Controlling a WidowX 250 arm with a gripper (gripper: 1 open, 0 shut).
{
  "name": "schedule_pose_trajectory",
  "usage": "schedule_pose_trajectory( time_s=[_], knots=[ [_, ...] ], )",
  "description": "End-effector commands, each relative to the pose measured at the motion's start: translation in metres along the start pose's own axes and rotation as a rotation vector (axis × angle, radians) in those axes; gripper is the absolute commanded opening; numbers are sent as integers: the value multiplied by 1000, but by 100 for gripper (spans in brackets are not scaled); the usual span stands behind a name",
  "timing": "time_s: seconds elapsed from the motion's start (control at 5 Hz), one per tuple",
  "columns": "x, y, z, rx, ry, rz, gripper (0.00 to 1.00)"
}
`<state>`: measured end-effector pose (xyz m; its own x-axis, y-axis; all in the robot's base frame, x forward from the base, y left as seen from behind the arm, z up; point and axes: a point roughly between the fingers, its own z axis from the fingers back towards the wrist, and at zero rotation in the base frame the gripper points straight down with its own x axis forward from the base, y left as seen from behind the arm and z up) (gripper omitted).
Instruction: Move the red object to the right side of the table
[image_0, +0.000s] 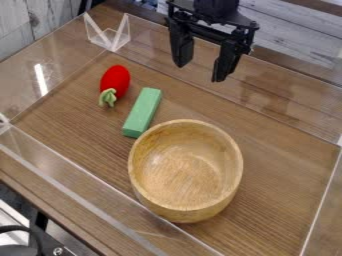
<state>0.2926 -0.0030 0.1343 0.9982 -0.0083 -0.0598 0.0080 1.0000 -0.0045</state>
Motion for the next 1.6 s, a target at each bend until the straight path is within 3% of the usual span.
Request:
schedule_pose_trajectory(
  time_s=[0.0,0.2,0.4,0.8,1.4],
  knots=[
    [5,-4,-16,2,31,-30,100],
    [9,24,-13,9,15,-5,100],
    [9,68,-17,21,-11,11,100],
    [9,105,-30,27,-13,42,100],
    [15,177,-49,36,-36,96,100]
  ],
)
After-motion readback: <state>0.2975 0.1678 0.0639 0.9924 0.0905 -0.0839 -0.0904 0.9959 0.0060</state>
